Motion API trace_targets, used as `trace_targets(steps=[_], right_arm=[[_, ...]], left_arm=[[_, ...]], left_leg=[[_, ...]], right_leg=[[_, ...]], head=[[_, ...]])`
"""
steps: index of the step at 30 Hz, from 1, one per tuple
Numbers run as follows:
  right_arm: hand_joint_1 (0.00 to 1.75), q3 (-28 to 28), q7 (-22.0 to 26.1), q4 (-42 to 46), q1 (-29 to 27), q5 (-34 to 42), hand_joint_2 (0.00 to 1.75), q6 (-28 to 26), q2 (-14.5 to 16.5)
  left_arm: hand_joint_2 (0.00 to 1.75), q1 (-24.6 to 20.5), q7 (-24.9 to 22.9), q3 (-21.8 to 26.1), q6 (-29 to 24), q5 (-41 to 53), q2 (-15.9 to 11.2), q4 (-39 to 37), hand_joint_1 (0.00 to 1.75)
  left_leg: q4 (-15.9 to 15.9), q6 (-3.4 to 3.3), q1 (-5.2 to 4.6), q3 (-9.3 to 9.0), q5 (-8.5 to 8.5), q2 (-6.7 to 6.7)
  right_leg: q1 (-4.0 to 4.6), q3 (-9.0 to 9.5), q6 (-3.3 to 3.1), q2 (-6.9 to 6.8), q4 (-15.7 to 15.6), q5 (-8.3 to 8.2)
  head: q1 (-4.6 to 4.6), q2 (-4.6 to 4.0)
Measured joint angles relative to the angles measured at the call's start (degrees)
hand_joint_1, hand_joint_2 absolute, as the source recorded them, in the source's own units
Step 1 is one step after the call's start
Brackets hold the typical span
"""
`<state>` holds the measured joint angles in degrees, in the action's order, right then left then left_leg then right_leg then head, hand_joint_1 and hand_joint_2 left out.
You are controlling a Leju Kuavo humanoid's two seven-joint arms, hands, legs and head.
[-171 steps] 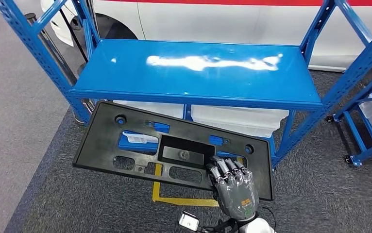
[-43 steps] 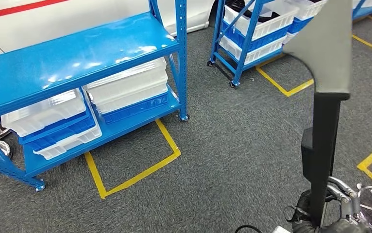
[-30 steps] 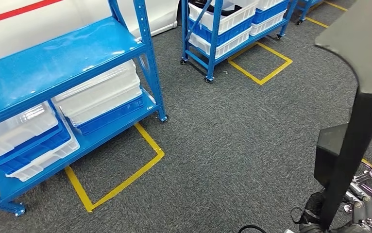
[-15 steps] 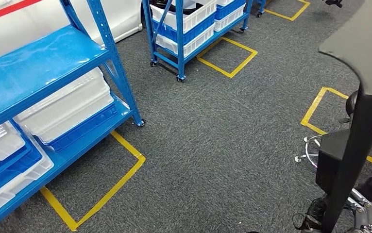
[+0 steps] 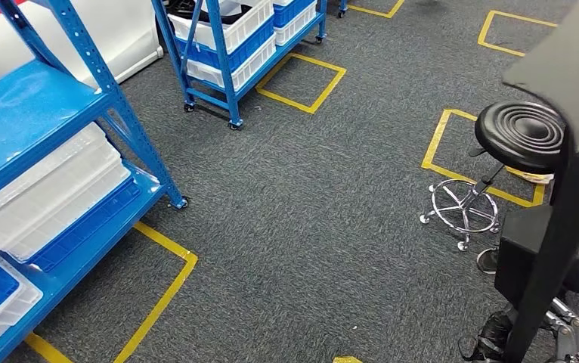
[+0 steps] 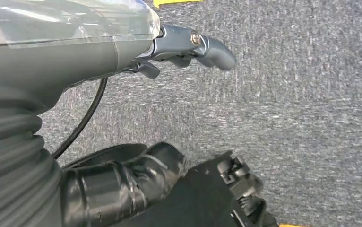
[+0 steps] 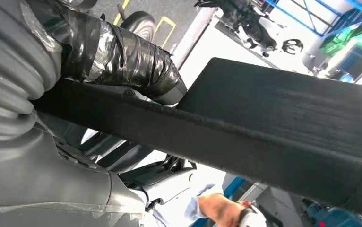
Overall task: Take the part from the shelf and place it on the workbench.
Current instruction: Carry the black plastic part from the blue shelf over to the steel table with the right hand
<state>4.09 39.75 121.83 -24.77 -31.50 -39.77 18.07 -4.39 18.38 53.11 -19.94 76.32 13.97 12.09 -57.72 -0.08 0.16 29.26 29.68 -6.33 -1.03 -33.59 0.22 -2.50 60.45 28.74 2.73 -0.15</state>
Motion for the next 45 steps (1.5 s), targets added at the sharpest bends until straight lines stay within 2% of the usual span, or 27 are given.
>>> trace_targets(steps=[1,3,5,7,8,10,12,14,16,17,19,21,23,25,27,29,31,32,34,36,37,38,39,41,42,44,45], right_arm=[[1.75,0.0,0.01,0.0,-0.02,-0.05,1.75,0.0,-0.03],[1.75,0.01,0.01,0.0,0.0,-0.15,1.75,-0.01,-0.04],[1.75,0.0,0.01,-0.01,0.11,-0.19,1.75,-0.01,-0.04],[1.75,-0.01,0.01,-0.04,0.16,-0.21,1.75,-0.01,-0.04],[1.75,-0.01,0.01,-0.07,0.16,-0.22,1.75,-0.01,-0.04],[1.75,-0.01,0.01,-0.11,0.16,-0.21,1.75,-0.01,-0.04],[1.75,-0.01,0.01,-0.11,0.19,-0.21,1.75,-0.01,-0.04],[1.75,-0.03,0.01,-0.15,0.26,-0.22,1.75,0.01,-0.04],[1.75,-0.07,0.01,-0.19,0.27,-0.22,1.75,0.01,-0.04],[1.75,-0.07,0.01,-0.2,0.21,-0.22,1.75,0.0,-0.04],[1.75,-0.06,0.02,-0.28,0.35,-0.28,1.75,-0.01,-0.07],[1.75,-0.07,0.03,-0.48,0.65,-0.35,1.75,-0.01,-0.08],[1.75,-0.07,0.01,-0.74,0.73,-0.37,1.75,-0.01,-0.08],[1.75,-0.07,0.0,-0.94,0.71,-0.37,1.75,-0.01,-0.08],[1.75,-0.07,0.01,-1.07,0.8,-0.38,1.75,-0.01,-0.09],[1.75,-0.07,0.01,-1.2,0.92,-0.39,1.75,-0.01,-0.1],[1.75,-0.07,0.01,-1.34,0.97,-0.4,1.75,-0.01,-0.1],[1.75,-0.07,0.01,-1.4,0.97,-0.44,1.75,-0.01,-0.1],[1.75,-0.07,0.01,-1.47,1.16,-0.49,1.75,-0.01,-0.1],[1.75,-0.07,0.01,-1.55,1.44,-0.54,1.75,-0.01,-0.1],[1.75,-0.07,0.01,-1.6,1.51,-0.56,1.75,-0.01,-0.1],[1.75,-0.07,0.01,-1.64,1.51,-0.58,1.75,-0.01,-0.1],[1.75,-0.06,0.01,-1.68,1.49,-0.58,1.75,-0.01,-0.1],[1.75,-0.05,0.01,-1.73,1.49,-0.58,1.75,-0.01,-0.1],[1.75,-0.05,0.01,-1.73,1.5,-0.58,1.75,-0.01,-0.1],[1.75,-0.05,0.01,-1.74,1.55,-0.58,1.75,-0.01,-0.1],[1.75,-0.04,0.01,-1.75,1.54,-0.58,1.75,-0.01,-0.1]], left_arm=[[1.75,-0.1,0.09,0.0,0.02,-0.04,0.0,0.0,0.0],[1.75,-0.2,0.35,0.0,0.05,-0.19,0.0,0.0,0.0],[1.75,-0.12,0.63,0.01,0.17,-0.45,0.0,0.0,0.0],[1.75,0.11,0.85,0.04,0.38,-0.62,-0.01,0.0,0.0],[1.75,0.2,0.92,0.07,0.48,-0.66,-0.03,0.0,0.0],[1.75,0.22,0.98,0.09,0.63,-0.69,-0.05,0.0,0.0],[1.75,0.16,1.01,0.12,0.72,-0.7,-0.1,0.0,0.0],[1.75,0.14,1.05,0.18,0.75,-0.72,-0.16,0.0,0.0],[1.75,0.1,1.1,0.21,0.75,-0.72,-0.2,0.0,0.0],[1.75,0.07,1.11,0.22,0.78,-0.73,-0.21,0.0,0.0],[1.75,0.07,1.23,0.24,0.99,-0.8,-0.23,0.0,0.0],[1.75,0.13,1.41,0.27,1.31,-0.93,-0.25,0.0,0.0],[1.75,0.25,1.49,0.33,1.51,-1.0,-0.28,0.0,0.0],[1.75,0.21,1.56,0.37,1.68,-1.08,-0.3,0.0,0.0],[1.75,0.08,1.66,0.42,1.87,-1.19,-0.3,0.0,0.0],[1.75,0.0,1.79,0.56,2.03,-1.32,-0.32,0.0,0.0],[1.75,-0.08,1.94,0.7,2.16,-1.45,-0.34,0.0,0.0],[1.75,-0.17,1.98,0.73,2.26,-1.51,-0.36,0.0,0.0],[1.75,-0.28,2.1,0.8,2.56,-1.58,-0.37,0.0,0.0],[1.75,-0.16,2.22,0.9,2.89,-1.6,-0.37,0.0,0.0],[1.75,-0.04,2.27,0.94,3.01,-1.6,-0.37,0.0,0.0],[1.75,0.09,2.34,0.99,3.08,-1.6,-0.37,0.0,0.0],[1.75,0.19,2.43,1.03,3.12,-1.59,-0.38,0.0,0.0],[1.75,0.25,2.59,1.09,3.15,-1.57,-0.43,0.0,0.0],[1.75,0.25,2.65,1.11,3.15,-1.56,-0.46,0.0,0.0],[1.75,0.22,2.74,1.16,3.15,-1.55,-0.5,0.0,0.0],[1.75,0.18,2.76,1.19,3.16,-1.55,-0.51,0.0,0.0]], left_leg=[[-0.04,0.32,0.12,-0.12,0.18,-0.06],[-1.94,0.84,0.4,0.58,1.83,1.86],[-8.14,0.99,0.53,3.41,5.32,4.72],[-14.98,0.89,0.52,6.8,7.79,5.66],[-16.3,0.74,0.49,7.61,7.63,5.79],[-12.75,0.14,0.4,6.38,4.33,6.31],[-5.25,-0.6,0.34,3.33,0.56,8.92],[-1.14,-0.86,0.22,1.57,-0.51,11.17],[-0.26,-0.99,0.2,1.15,-0.64,10.62],[0.27,-1.2,0.28,0.95,-0.95,9.9],[1.48,-1.82,0.49,0.54,-1.64,8.25],[1.78,-2.18,0.33,0.44,-1.78,6.47],[1.64,-2.18,0.25,0.49,-1.6,4.63],[1.41,-1.98,0.28,0.42,-1.31,3.05],[0.89,-1.46,0.2,0.32,-0.77,1.86],[0.37,-0.81,-0.04,0.17,-0.24,0.92],[0.26,-0.24,-0.12,-0.09,-0.01,0.01],[0.1,0.09,0.01,-0.14,0.25,0.18],[-2.44,0.7,0.31,0.81,2.28,2.42],[-9.13,0.96,0.45,3.85,6.03,5.09],[-12.87,0.98,0.46,5.64,7.55,5.54],[-15.4,0.96,0.46,6.91,8.11,5.72],[-15.99,0.87,0.46,7.33,7.53,5.82],[-10.82,0.41,0.46,5.16,3.55,6.61],[-6.95,0.09,0.47,3.46,1.71,7.94],[-1.42,-0.35,0.45,1.14,-0.02,10.18],[-0.63,-0.46,0.39,0.83,0.1,10.65]], right_leg=[[-0.03,-0.03,-0.35,0.48,-0.1,-0.09],[-0.18,-0.09,-1.03,1.5,-0.33,-0.35],[-0.11,-0.2,-1.53,2.54,-0.4,-0.5],[0.17,-0.29,-1.78,3.91,-0.36,-0.54],[0.3,-0.29,-1.82,4.69,-0.31,-0.55],[0.44,-0.2,-1.83,6.26,-0.23,-0.56],[0.45,-0.18,-1.71,7.65,-0.16,-0.61],[0.19,-0.51,-1.23,8.87,-0.15,-0.85],[-0.03,-0.81,-0.46,10.08,-0.43,-1.23],[0.02,-0.92,-0.15,9.71,-0.4,-1.21],[0.31,-2.06,0.36,6.81,1.88,0.52],[0.27,-4.98,0.75,3.8,8.07,4.09],[0.04,-7.24,1.16,3.11,13.13,5.76],[-0.22,-5.7,1.45,2.58,10.75,3.51],[-0.16,-1.64,1.39,0.55,3.47,0.48],[0.15,0.42,0.87,-0.88,-0.53,-0.39],[0.31,0.26,0.23,-0.08,-0.72,-0.31],[0.24,0.22,-0.05,0.46,-0.78,-0.4],[0.03,0.18,-0.73,1.54,-0.98,-0.65],[-0.01,0.04,-1.21,2.61,-1.01,-0.79],[0.05,-0.04,-1.32,3.23,-0.99,-0.82],[0.11,-0.09,-1.36,3.93,-0.96,-0.85],[0.16,-0.1,-1.37,4.69,-0.9,-0.86],[0.2,-0.02,-1.36,6.28,-0.78,-0.88],[0.22,-0.01,-1.28,6.97,-0.72,-0.91],[0.16,-0.3,-0.83,8.3,-0.59,-1.08],[0.05,-0.54,-0.46,8.88,-0.62,-1.26]], head=[[0.0,0.0],[0.01,0.0],[-0.03,0.0],[-0.04,0.0],[-0.04,0.0],[-0.04,0.0],[-0.03,0.0],[-0.05,0.0],[-0.08,0.0],[-0.06,0.0],[0.12,0.0],[0.3,0.0],[0.3,0.0],[0.3,0.0],[0.31,0.0],[0.24,0.0],[0.18,0.0],[0.18,0.0],[0.17,0.0],[0.16,0.0],[0.16,0.0],[0.16,0.0],[0.16,0.0],[0.16,0.0],[0.17,0.0],[0.19,0.0],[0.18,0.0]])
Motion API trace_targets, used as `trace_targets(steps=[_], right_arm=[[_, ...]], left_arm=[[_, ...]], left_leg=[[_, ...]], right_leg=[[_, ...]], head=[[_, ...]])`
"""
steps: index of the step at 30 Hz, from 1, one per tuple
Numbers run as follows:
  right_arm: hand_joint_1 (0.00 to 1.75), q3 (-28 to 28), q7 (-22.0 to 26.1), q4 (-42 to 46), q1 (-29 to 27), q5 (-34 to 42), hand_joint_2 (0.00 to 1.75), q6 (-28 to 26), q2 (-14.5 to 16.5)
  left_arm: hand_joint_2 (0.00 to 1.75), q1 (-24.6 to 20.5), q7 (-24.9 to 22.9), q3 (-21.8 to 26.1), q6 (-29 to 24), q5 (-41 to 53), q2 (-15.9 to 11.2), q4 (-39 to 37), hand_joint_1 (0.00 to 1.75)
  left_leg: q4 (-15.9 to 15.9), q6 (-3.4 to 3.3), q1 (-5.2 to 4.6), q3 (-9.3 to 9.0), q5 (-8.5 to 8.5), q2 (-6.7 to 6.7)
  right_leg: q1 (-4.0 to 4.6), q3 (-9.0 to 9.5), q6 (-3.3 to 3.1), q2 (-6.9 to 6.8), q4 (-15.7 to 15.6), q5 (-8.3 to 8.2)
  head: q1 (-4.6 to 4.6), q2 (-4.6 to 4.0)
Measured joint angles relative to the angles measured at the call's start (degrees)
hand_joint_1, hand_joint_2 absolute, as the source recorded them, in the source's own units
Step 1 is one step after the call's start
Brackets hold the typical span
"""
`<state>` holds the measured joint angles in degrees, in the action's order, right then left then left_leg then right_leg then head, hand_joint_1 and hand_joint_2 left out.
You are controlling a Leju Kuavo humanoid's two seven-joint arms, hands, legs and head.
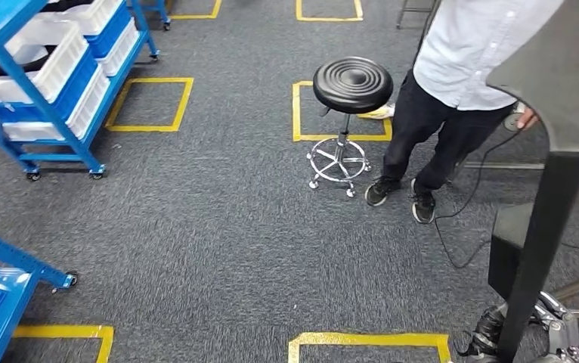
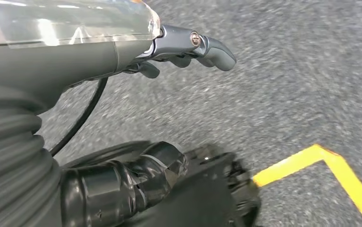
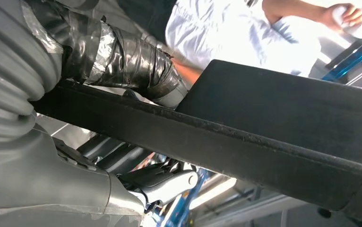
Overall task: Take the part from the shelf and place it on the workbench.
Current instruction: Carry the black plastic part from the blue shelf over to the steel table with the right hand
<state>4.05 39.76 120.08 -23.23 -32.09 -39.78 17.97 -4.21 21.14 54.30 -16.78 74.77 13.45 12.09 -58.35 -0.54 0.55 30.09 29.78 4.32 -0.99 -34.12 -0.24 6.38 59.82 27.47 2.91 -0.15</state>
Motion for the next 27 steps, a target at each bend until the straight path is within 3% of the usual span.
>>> trace_targets(steps=[2,3,4,6,8,9,10,13,15,17,18,20,21,23,24,25,27], right_arm=[[1.75,0.02,0.0,0.0,-0.1,-0.01,1.75,0.0,0.0],[1.75,0.03,0.0,0.01,-0.18,-0.02,1.75,0.0,0.0],[1.75,0.03,0.0,0.0,-0.18,-0.02,1.75,0.0,0.0],[1.75,0.04,0.0,-0.02,-0.1,-0.02,1.75,0.0,0.0],[1.75,0.04,0.0,-0.12,-0.06,-0.03,1.75,0.0,0.0],[1.75,0.04,0.0,-0.17,-0.09,-0.03,1.75,0.0,0.0],[1.75,0.04,-0.01,-0.21,-0.11,-0.03,1.75,0.0,0.0],[1.75,0.06,-0.01,-0.24,-0.08,-0.04,1.75,0.0,0.0],[1.75,0.07,0.0,-0.24,-0.07,-0.07,1.75,0.0,0.0],[1.75,0.09,-0.01,-0.23,-0.14,-0.1,1.75,0.0,0.0],[1.75,0.11,-0.01,-0.23,-0.19,-0.13,1.75,0.0,0.0],[1.75,0.14,0.01,-0.22,-0.19,-0.17,1.75,0.0,0.02],[1.75,0.15,0.01,-0.22,-0.17,-0.17,1.75,0.0,0.04],[1.75,0.15,0.0,-0.23,-0.13,-0.16,1.75,0.0,0.07],[1.75,0.15,0.0,-0.23,-0.15,-0.16,1.75,0.0,0.07],[1.75,0.16,0.0,-0.24,-0.17,-0.17,1.75,0.0,0.07],[1.75,0.19,0.0,-0.24,-0.19,-0.17,1.75,0.0,0.07]], left_arm=[[1.75,-0.1,0.02,0.02,0.01,0.0,0.01,0.0,0.0],[1.75,-0.14,0.03,0.03,0.02,0.01,0.02,0.0,0.0],[1.75,-0.15,0.04,0.03,0.03,0.02,0.04,0.0,0.0],[1.75,-0.1,0.05,0.03,0.06,0.1,0.08,0.0,0.0],[1.75,0.09,0.03,0.04,0.1,0.19,0.07,0.0,0.0],[1.75,0.16,0.01,0.05,0.12,0.21,0.05,0.0,0.0],[1.75,0.16,0.0,0.05,0.14,0.24,0.04,0.0,0.0],[1.75,0.03,0.0,0.05,0.21,0.32,0.08,0.0,0.0],[1.75,-0.06,0.03,0.05,0.29,0.33,0.07,0.0,0.0],[1.75,-0.22,0.09,0.05,0.4,0.33,0.07,0.0,0.0],[1.75,-0.31,0.12,0.05,0.45,0.33,0.06,0.0,0.0],[1.75,-0.36,0.17,0.05,0.52,0.33,0.04,0.0,0.0],[1.75,-0.29,0.19,0.05,0.57,0.33,0.03,0.0,0.0],[1.75,-0.05,0.22,0.05,0.67,0.33,0.03,0.0,0.0],[1.75,0.09,0.21,0.05,0.72,0.33,0.03,0.0,0.0],[1.75,0.17,0.21,0.05,0.75,0.33,0.02,0.0,0.0],[1.75,0.21,0.21,0.05,0.81,0.34,-0.01,0.0,0.0]], left_leg=[[0.61,-0.43,0.03,-0.21,-0.35,-1.12],[1.02,-0.76,0.13,-0.35,-0.64,-1.81],[1.46,-1.16,0.25,-0.48,-0.92,-2.59],[1.85,-1.68,0.2,-0.55,-1.13,-4.18],[1.75,-1.86,0.05,-0.48,-1.0,-5.95],[1.68,-1.85,0.02,-0.48,-0.89,-6.79],[1.6,-1.76,0.02,-0.53,-0.75,-7.57],[1.06,-1.12,-0.07,-0.88,-0.01,-9.47],[0.8,-0.54,-0.33,-1.08,0.36,-10.37],[0.86,0.04,-0.43,-1.36,0.48,-11.16],[0.63,0.38,-0.32,-1.43,0.83,-10.82],[-2.16,0.93,-0.03,-0.4,3.01,-8.39],[-5.37,1.1,0.09,1.03,4.87,-6.71],[-13.03,1.25,0.13,4.69,8.05,-5.1],[-15.3,1.25,0.13,5.92,8.29,-4.91],[-15.4,1.19,0.14,6.2,7.33,-4.81],[-9.56,0.88,0.19,3.99,2.97,-3.88]], right_leg=[[-0.21,-0.33,0.8,0.99,-0.17,-0.35],[-0.13,-0.52,1.09,0.44,0.11,-0.14],[0.01,-1.09,1.32,-0.84,1.32,0.74],[0.19,-3.62,1.62,-4.2,6.9,4.12],[0.03,-6.51,1.96,-5.55,13.31,6.83],[-0.1,-6.93,2.12,-5.8,14.44,6.82],[-0.23,-6.2,2.25,-6.06,13.33,5.72],[-0.18,-0.4,2.06,-8.63,2.79,1.26],[0.24,1.08,1.4,-9.78,-0.27,0.89],[0.41,0.87,0.73,-8.87,-0.28,0.81],[0.3,0.87,0.41,-8.35,-0.42,0.71],[-0.05,0.92,-0.29,-7.3,-0.73,0.44],[-0.12,0.89,-0.52,-6.8,-0.78,0.35],[-0.11,0.76,-0.77,-5.52,-0.73,0.24],[-0.08,0.75,-0.8,-4.75,-0.69,0.22],[-0.08,0.78,-0.81,-3.93,-0.62,0.21],[-0.11,0.89,-0.75,-2.31,-0.43,0.23]], head=[[-0.01,0.0],[0.01,0.0],[0.08,0.0],[0.22,0.0],[0.27,0.0],[0.26,0.0],[0.27,0.0],[0.26,0.0],[0.23,0.0],[0.22,0.0],[0.22,0.0],[0.19,0.0],[0.16,0.0],[0.15,0.0],[0.14,0.0],[0.14,0.0],[0.14,0.0]])
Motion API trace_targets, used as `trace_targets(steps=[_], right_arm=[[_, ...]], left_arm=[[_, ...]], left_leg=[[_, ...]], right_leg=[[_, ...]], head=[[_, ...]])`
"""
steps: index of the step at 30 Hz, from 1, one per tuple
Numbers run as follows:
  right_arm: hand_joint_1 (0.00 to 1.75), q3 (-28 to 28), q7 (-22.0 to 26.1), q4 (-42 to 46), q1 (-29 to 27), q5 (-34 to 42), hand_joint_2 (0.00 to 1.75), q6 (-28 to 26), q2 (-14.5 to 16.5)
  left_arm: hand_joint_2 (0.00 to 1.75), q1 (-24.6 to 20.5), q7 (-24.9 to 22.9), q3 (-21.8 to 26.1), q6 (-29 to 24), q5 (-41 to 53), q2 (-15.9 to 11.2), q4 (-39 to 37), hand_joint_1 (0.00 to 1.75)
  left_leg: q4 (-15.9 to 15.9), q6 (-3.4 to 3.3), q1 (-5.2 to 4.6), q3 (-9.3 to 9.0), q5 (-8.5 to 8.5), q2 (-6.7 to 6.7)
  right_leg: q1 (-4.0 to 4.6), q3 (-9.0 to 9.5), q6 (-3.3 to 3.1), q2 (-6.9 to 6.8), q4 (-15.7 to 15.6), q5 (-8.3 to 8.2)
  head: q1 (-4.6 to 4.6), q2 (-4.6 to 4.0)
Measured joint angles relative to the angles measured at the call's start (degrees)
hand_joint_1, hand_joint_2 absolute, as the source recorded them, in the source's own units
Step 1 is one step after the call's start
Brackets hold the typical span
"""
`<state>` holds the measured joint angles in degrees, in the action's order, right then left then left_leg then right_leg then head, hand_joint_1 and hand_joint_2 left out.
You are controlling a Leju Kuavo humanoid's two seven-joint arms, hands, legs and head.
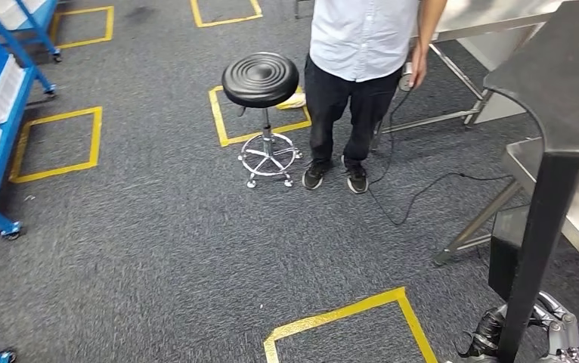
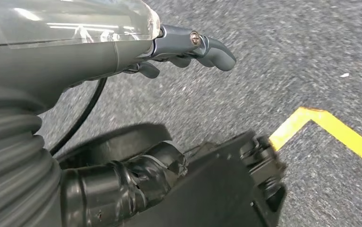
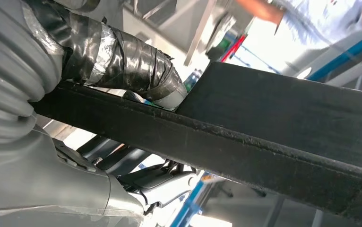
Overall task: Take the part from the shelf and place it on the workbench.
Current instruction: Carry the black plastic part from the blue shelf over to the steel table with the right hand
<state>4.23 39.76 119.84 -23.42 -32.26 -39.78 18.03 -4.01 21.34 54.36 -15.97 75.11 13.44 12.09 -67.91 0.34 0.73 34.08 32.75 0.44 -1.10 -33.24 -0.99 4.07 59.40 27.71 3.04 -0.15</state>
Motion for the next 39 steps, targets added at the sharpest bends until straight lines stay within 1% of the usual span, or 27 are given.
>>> trace_targets(steps=[2,3,4,6,7,8,10,11,12,13,14,15,17,19,21,23,25,27,28,29,30,32,34,35,36,37,39], right_arm=[[1.75,0.01,0.0,0.0,0.05,0.0,1.75,0.0,0.0],[1.75,0.01,0.0,0.0,0.07,0.0,1.75,0.0,0.0],[1.75,0.01,0.0,0.0,0.07,-0.01,1.75,0.0,0.0],[1.75,0.02,0.0,0.01,-0.05,-0.03,1.75,0.0,0.0],[1.75,0.03,0.0,0.02,-0.12,-0.04,1.75,-0.01,0.0],[1.75,0.03,0.01,0.02,-0.09,-0.08,1.75,-0.01,-0.01],[1.75,0.04,0.02,0.03,0.09,-0.17,1.75,-0.01,-0.02],[1.75,0.04,0.02,0.02,0.17,-0.24,1.75,-0.01,-0.02],[1.75,0.05,0.02,0.01,0.16,-0.28,1.75,0.0,-0.02],[1.75,0.05,0.01,0.01,0.13,-0.31,1.75,0.0,-0.02],[1.75,0.05,-0.01,0.0,0.11,-0.32,1.75,0.0,-0.02],[1.75,0.05,-0.02,0.0,0.11,-0.32,1.75,0.0,-0.02],[1.75,0.05,-0.01,0.01,0.16,-0.33,1.75,0.0,-0.02],[1.75,0.05,0.01,0.02,0.19,-0.34,1.75,0.0,-0.03],[1.75,0.05,-0.01,0.02,0.12,-0.34,1.75,0.0,-0.03],[1.75,0.06,-0.01,0.03,0.1,-0.36,1.75,0.0,-0.02],[1.75,0.07,0.01,0.03,0.16,-0.36,1.75,0.0,-0.02],[1.75,0.07,0.0,0.01,0.19,-0.36,1.75,0.0,-0.02],[1.75,0.08,0.0,0.01,0.18,-0.37,1.75,0.0,-0.02],[1.75,0.08,0.0,0.0,0.18,-0.37,1.75,0.0,-0.02],[1.75,0.09,0.0,0.0,0.19,-0.37,1.75,0.0,-0.02],[1.75,0.09,0.0,0.0,0.21,-0.37,1.75,0.0,-0.02],[1.75,0.09,0.0,0.0,0.28,-0.43,1.75,0.0,-0.02],[1.75,0.09,0.0,0.0,0.28,-0.47,1.75,0.0,-0.03],[1.75,0.09,0.0,0.0,0.28,-0.51,1.75,0.0,-0.03],[1.75,0.09,0.0,0.0,0.22,-0.55,1.75,0.0,-0.04],[1.75,0.09,0.01,0.0,0.29,-0.55,1.75,0.0,-0.05]], left_arm=[[1.75,-0.04,0.04,0.02,0.03,-0.01,-0.02,0.0,0.0],[1.75,-0.07,0.08,0.03,0.03,-0.01,-0.02,0.0,0.0],[1.75,-0.09,0.13,0.04,0.04,-0.01,-0.03,0.0,0.0],[1.75,-0.14,0.21,0.04,0.03,-0.01,-0.02,0.0,0.0],[1.75,-0.17,0.26,0.04,0.03,0.0,-0.01,0.0,0.0],[1.75,-0.19,0.32,0.04,0.02,0.01,0.02,0.0,0.0],[1.75,-0.18,0.4,0.04,0.02,0.03,0.07,0.0,0.0],[1.75,-0.09,0.43,0.05,0.02,0.05,0.06,0.0,0.0],[1.75,-0.03,0.43,0.05,0.02,0.07,0.03,0.0,0.0],[1.75,0.0,0.43,0.06,0.02,0.07,0.01,0.0,0.0],[1.75,-0.03,0.43,0.07,0.02,0.08,-0.01,0.0,0.0],[1.75,-0.1,0.44,0.07,0.02,0.09,0.0,0.0,0.0],[1.75,-0.24,0.45,0.07,0.02,0.13,0.04,0.0,0.0],[1.75,-0.38,0.49,0.07,0.01,0.17,0.04,0.0,0.0],[1.75,-0.53,0.54,0.06,0.01,0.21,0.05,0.0,0.0],[1.75,-0.56,0.58,0.06,0.01,0.24,0.06,0.0,0.0],[1.75,-0.47,0.62,0.07,0.01,0.25,0.04,0.0,0.0],[1.75,-0.24,0.61,0.07,0.02,0.25,0.04,0.0,0.0],[1.75,-0.15,0.61,0.07,0.02,0.25,0.03,0.0,0.0],[1.75,-0.11,0.6,0.07,0.02,0.25,0.01,0.0,0.0],[1.75,-0.12,0.6,0.07,0.02,0.25,-0.01,0.0,0.0],[1.75,-0.17,0.6,0.07,0.02,0.25,-0.03,0.0,0.0],[1.75,-0.25,0.61,0.07,0.02,0.25,-0.04,0.0,0.0],[1.75,-0.31,0.61,0.07,0.03,0.26,-0.04,0.0,0.0],[1.75,-0.38,0.61,0.07,0.03,0.26,-0.04,0.0,0.0],[1.75,-0.46,0.61,0.07,0.04,0.27,-0.03,0.0,0.0],[1.75,-0.5,0.61,0.07,0.04,0.31,0.02,0.0,0.0]], left_leg=[[6.77,-0.43,0.22,-2.7,-2.77,3.35],[8.55,-0.61,0.23,-3.33,-3.16,4.72],[9.04,-0.81,0.18,-3.44,-2.99,5.39],[9.51,-1.39,0.11,-3.46,-3.42,4.14],[9.8,-1.8,0.21,-3.51,-3.68,3.33],[10.1,-2.18,0.33,-3.52,-3.92,2.41],[10.35,-2.65,0.28,-3.46,-4.1,0.48],[10.32,-2.74,0.18,-3.38,-4.08,-0.54],[10.29,-2.78,0.09,-3.33,-4.04,-1.5],[10.27,-2.8,0.04,-3.3,-4.0,-2.42],[10.24,-2.75,0.01,-3.32,-3.94,-3.24],[10.2,-2.65,0.0,-3.41,-3.85,-3.95],[10.05,-2.24,-0.18,-3.66,-3.57,-5.08],[10.02,-1.65,-0.39,-3.91,-3.38,-5.9],[10.17,-1.03,-0.43,-4.2,-3.27,-6.58],[9.03,-0.41,-0.25,-3.98,-2.12,-5.08],[3.57,0.04,-0.03,-1.63,1.25,-2.21],[-3.83,0.23,0.0,1.88,4.31,-1.07],[-5.6,0.25,0.0,2.81,4.38,-0.97],[-5.15,0.2,0.0,2.75,3.24,-0.91],[-2.49,0.07,0.01,1.66,1.17,-0.63],[4.96,-0.41,0.09,-1.43,-2.55,1.55],[8.91,-0.87,0.09,-3.05,-3.49,3.55],[9.24,-1.08,0.01,-3.22,-3.33,3.66],[9.5,-1.38,0.02,-3.32,-3.45,3.11],[9.85,-1.75,0.08,-3.48,-3.66,2.45],[10.6,-2.55,0.35,-3.73,-4.13,0.95]], right_leg=[[0.0,-0.27,0.38,1.4,0.3,-0.04],[-0.09,-0.6,0.78,2.05,0.41,-0.16],[-0.18,-0.94,1.28,2.75,0.4,-0.37],[-0.42,-1.46,2.23,3.98,0.21,-0.82],[-0.36,-1.72,2.52,3.35,0.51,-0.61],[-0.26,-2.42,2.72,1.86,1.86,0.36],[-0.09,-5.15,3.04,-1.96,7.85,3.96],[-0.12,-6.84,3.21,-2.97,11.6,5.77],[-0.18,-7.95,3.33,-3.38,14.31,6.71],[-0.21,-8.1,3.39,-3.63,15.14,6.59],[-0.22,-7.02,3.37,-3.86,13.65,5.43],[-0.19,-4.89,3.25,-4.34,10.2,3.64],[0.18,-0.49,2.65,-6.52,2.45,1.26],[0.65,1.0,1.98,-7.66,-0.55,0.93],[0.66,0.87,1.41,-6.61,-0.62,0.66],[0.29,0.94,0.74,-5.59,-1.02,0.32],[0.11,0.91,0.25,-4.53,-1.22,0.07],[0.21,0.74,0.05,-3.21,-1.09,0.03],[0.26,0.68,0.03,-2.46,-0.98,0.05],[0.29,0.66,0.02,-1.68,-0.84,0.08],[0.29,0.68,0.05,-0.89,-0.69,0.12],[0.34,0.62,0.26,0.53,-0.4,0.24],[0.29,0.21,0.82,1.73,-0.2,0.17],[0.18,-0.02,1.23,2.29,-0.22,0.03],[0.11,-0.2,1.66,2.91,-0.37,-0.17],[0.07,-0.32,1.98,2.89,-0.32,-0.17],[0.28,-1.55,2.42,0.59,2.04,1.37]], head=[[0.03,0.0],[0.03,0.0],[0.03,0.0],[0.02,0.0],[0.03,0.0],[0.08,0.0],[0.17,0.0],[0.21,0.0],[0.2,0.0],[0.2,0.0],[0.2,0.0],[0.2,0.0],[0.2,0.0],[0.19,0.0],[0.17,0.0],[0.13,0.0],[0.07,0.0],[0.04,0.0],[0.04,0.0],[0.04,0.0],[0.04,0.0],[0.05,0.0],[0.07,0.0],[0.06,0.0],[0.06,0.0],[0.07,0.0],[0.28,0.0]])
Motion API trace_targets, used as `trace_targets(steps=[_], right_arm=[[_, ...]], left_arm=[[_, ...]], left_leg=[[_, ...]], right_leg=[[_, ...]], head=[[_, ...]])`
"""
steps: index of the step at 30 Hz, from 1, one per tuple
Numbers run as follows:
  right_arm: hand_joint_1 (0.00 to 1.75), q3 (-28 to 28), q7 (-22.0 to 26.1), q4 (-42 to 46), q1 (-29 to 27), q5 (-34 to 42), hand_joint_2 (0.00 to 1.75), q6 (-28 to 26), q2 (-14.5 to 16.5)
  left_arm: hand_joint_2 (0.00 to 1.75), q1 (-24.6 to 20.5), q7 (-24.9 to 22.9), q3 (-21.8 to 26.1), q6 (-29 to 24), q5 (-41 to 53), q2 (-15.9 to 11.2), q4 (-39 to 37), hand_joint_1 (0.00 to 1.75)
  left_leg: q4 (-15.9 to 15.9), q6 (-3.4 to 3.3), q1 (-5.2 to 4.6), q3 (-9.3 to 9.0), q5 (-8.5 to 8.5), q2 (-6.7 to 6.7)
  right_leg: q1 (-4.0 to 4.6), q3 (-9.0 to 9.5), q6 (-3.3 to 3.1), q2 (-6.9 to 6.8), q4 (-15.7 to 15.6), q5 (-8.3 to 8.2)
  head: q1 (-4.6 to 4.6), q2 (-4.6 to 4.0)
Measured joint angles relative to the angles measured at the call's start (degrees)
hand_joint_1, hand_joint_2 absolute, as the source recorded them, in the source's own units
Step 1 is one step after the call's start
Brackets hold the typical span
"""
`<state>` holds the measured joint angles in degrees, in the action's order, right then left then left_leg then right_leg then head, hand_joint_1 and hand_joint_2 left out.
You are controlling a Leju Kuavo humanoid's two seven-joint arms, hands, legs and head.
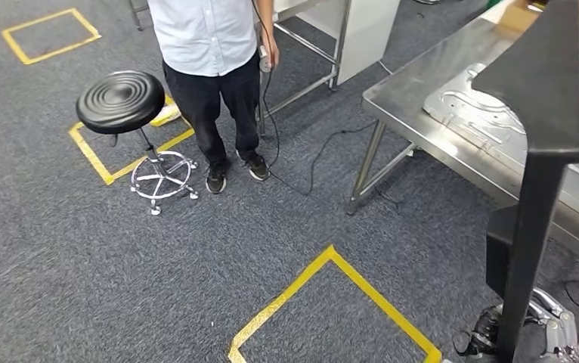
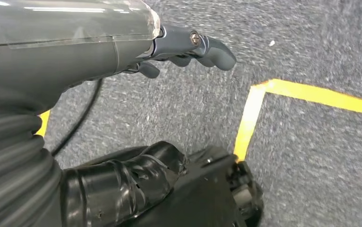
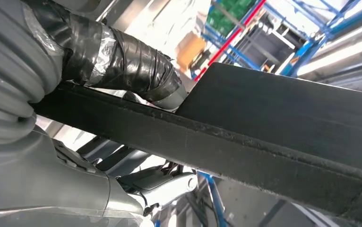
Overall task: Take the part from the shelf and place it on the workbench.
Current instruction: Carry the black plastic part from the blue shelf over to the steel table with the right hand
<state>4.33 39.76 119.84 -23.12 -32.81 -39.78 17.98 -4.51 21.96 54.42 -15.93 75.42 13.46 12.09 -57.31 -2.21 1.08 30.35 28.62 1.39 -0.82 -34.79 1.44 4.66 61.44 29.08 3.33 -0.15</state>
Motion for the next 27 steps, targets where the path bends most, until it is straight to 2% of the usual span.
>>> trace_targets(steps=[2,3,4,5,6,7,9,10,11,13,14,15,17,18,19,20,21,22,24,25,26,27], right_arm=[[1.75,0.0,0.0,-0.02,0.15,-0.02,1.75,0.0,-0.01],[1.75,0.0,-0.01,-0.06,0.19,-0.05,1.75,0.0,-0.02],[1.75,0.0,-0.01,-0.14,0.17,-0.1,1.75,0.0,-0.03],[1.75,0.0,-0.01,-0.22,0.14,-0.14,1.75,0.0,-0.03],[1.75,0.0,-0.01,-0.31,0.14,-0.16,1.75,0.0,-0.04],[1.75,0.0,-0.01,-0.36,0.14,-0.18,1.75,0.0,-0.04],[1.75,0.0,-0.01,-0.39,0.18,-0.21,1.75,0.0,-0.04],[1.75,0.0,0.0,-0.4,0.19,-0.25,1.75,0.0,-0.04],[1.75,0.0,-0.01,-0.42,0.18,-0.27,1.75,0.0,-0.05],[1.75,0.0,-0.01,-0.42,0.12,-0.31,1.75,0.0,-0.06],[1.75,0.0,-0.01,-0.42,0.1,-0.33,1.75,0.0,-0.06],[1.75,-0.01,0.0,-0.42,0.12,-0.36,1.75,0.0,-0.05],[1.75,-0.02,0.0,-0.46,0.18,-0.39,1.75,0.0,-0.05],[1.75,-0.03,-0.01,-0.5,0.2,-0.4,1.75,0.0,-0.05],[1.75,-0.03,-0.01,-0.56,0.2,-0.41,1.75,0.0,-0.05],[1.75,-0.04,-0.01,-0.61,0.19,-0.43,1.75,0.0,-0.06],[1.75,-0.04,-0.01,-0.66,0.18,-0.44,1.75,0.0,-0.06],[1.75,-0.04,-0.01,-0.69,0.18,-0.45,1.75,0.0,-0.06],[1.75,-0.06,-0.01,-0.74,0.24,-0.49,1.75,0.0,-0.06],[1.75,-0.09,-0.01,-0.78,0.26,-0.53,1.75,0.0,-0.06],[1.75,-0.13,-0.01,-0.81,0.28,-0.57,1.75,0.0,-0.06],[1.75,-0.17,-0.01,-0.84,0.26,-0.62,1.75,0.0,-0.06]], left_arm=[[1.75,0.1,0.01,0.0,0.01,0.02,0.06,0.0,0.0],[1.75,0.2,-0.01,0.0,0.02,0.02,0.07,0.0,0.0],[1.75,0.27,-0.02,0.0,0.02,0.02,0.05,0.0,0.0],[1.75,0.28,-0.03,0.0,0.04,0.01,0.04,0.0,0.0],[1.75,0.25,-0.03,0.0,0.05,0.01,0.05,0.0,0.0],[1.75,0.21,-0.03,0.0,0.08,0.02,0.07,0.0,0.0],[1.75,0.19,-0.03,0.0,0.1,0.02,0.09,0.0,0.0],[1.75,0.17,-0.03,0.0,0.1,0.02,0.09,0.0,0.0],[1.75,0.11,-0.03,0.0,0.09,0.01,0.09,0.0,0.0],[1.75,-0.06,-0.03,0.0,0.08,0.0,0.09,0.0,0.0],[1.75,-0.12,-0.02,0.0,0.08,-0.01,0.08,0.0,0.0],[1.75,-0.14,-0.02,0.0,0.08,-0.02,0.08,0.0,0.0],[1.75,-0.06,-0.01,0.0,0.08,-0.06,0.07,0.0,0.0],[1.75,0.04,-0.01,0.01,0.08,-0.09,0.07,0.0,0.0],[1.75,0.17,-0.01,0.01,0.08,-0.1,0.06,0.0,0.0],[1.75,0.29,-0.01,0.02,0.08,-0.11,0.04,0.0,0.0],[1.75,0.36,-0.01,0.02,0.09,-0.12,0.02,0.0,0.0],[1.75,0.38,0.02,0.02,0.13,-0.11,0.0,0.0,0.0],[1.75,0.38,0.13,0.02,0.34,-0.09,-0.03,0.0,0.0],[1.75,0.37,0.19,0.02,0.49,-0.08,-0.04,0.0,0.0],[1.75,0.35,0.25,0.02,0.62,-0.07,-0.04,0.0,0.0],[1.75,0.31,0.3,0.02,0.75,-0.06,-0.05,0.0,0.0]], left_leg=[[0.2,-0.41,-0.08,-0.09,-0.05,-1.62],[0.18,-0.47,-0.15,-0.09,0.03,-2.49],[0.16,-0.48,-0.19,-0.12,0.13,-3.29],[0.14,-0.44,-0.2,-0.19,0.25,-4.06],[0.11,-0.33,-0.2,-0.34,0.41,-4.74],[0.06,-0.17,-0.21,-0.58,0.61,-5.37],[-0.06,0.37,-0.44,-1.03,1.1,-6.39],[-0.11,0.66,-0.57,-1.22,1.29,-6.83],[-0.12,0.95,-0.72,-1.36,1.41,-7.23],[-0.09,1.55,-0.67,-1.68,1.69,-7.83],[-0.57,1.88,-0.57,-1.62,2.24,-7.17],[-2.03,2.14,-0.45,-1.05,3.37,-5.96],[-8.25,2.42,-0.3,1.79,6.88,-3.06],[-12.15,2.47,-0.29,3.7,8.54,-2.35],[-15.08,2.49,-0.29,5.2,9.34,-2.06],[-16.26,2.47,-0.29,5.94,9.03,-1.92],[-15.18,2.37,-0.29,5.66,7.57,-1.77],[-12.0,2.19,-0.29,4.4,5.27,-1.21],[-4.58,1.67,-0.16,1.45,1.81,1.64],[-2.33,1.47,-0.14,0.58,1.1,2.9],[-1.42,1.29,-0.18,0.31,1.11,3.58],[-1.21,1.15,-0.29,0.23,1.08,3.27]], right_leg=[[0.0,-3.2,0.28,-3.1,6.53,3.42],[-0.08,-4.97,0.44,-3.74,10.05,4.78],[-0.19,-6.09,0.57,-4.02,12.23,5.23],[-0.29,-6.18,0.66,-4.23,12.36,4.55],[-0.38,-5.13,0.68,-4.53,10.36,2.99],[-0.42,-3.07,0.59,-5.26,6.56,0.92],[-0.05,0.66,0.19,-7.33,-0.42,-1.52],[0.18,1.54,-0.07,-7.93,-2.19,-1.84],[0.42,1.59,-0.29,-7.95,-2.54,-1.62],[0.35,1.47,-0.85,-6.73,-2.73,-1.81],[0.21,1.52,-1.16,-6.15,-2.94,-1.94],[0.03,1.57,-1.53,-5.6,-3.16,-2.09],[-0.07,1.54,-2.05,-4.54,-3.32,-2.25],[-0.01,1.47,-2.21,-3.93,-3.28,-2.27],[0.06,1.44,-2.26,-3.22,-3.21,-2.27],[0.11,1.43,-2.29,-2.45,-3.11,-2.26],[0.13,1.44,-2.26,-1.63,-2.97,-2.24],[0.13,1.46,-2.21,-0.83,-2.83,-2.2],[0.13,1.28,-1.95,0.6,-2.44,-2.12],[0.09,1.07,-1.67,1.26,-2.3,-2.17],[0.03,0.82,-1.32,1.86,-2.21,-2.25],[0.0,0.59,-0.88,2.55,-2.22,-2.41]], head=[[0.2,0.0],[0.19,0.0],[0.19,0.0],[0.19,0.0],[0.19,0.0],[0.2,0.0],[0.19,0.0],[0.17,0.0],[0.14,0.0],[0.11,0.0],[0.1,0.0],[0.08,0.0],[0.02,0.0],[-0.01,0.0],[-0.01,0.0],[-0.01,0.0],[-0.01,0.0],[-0.01,0.0],[0.01,0.0],[0.01,0.0],[0.02,0.0],[0.01,0.0]])
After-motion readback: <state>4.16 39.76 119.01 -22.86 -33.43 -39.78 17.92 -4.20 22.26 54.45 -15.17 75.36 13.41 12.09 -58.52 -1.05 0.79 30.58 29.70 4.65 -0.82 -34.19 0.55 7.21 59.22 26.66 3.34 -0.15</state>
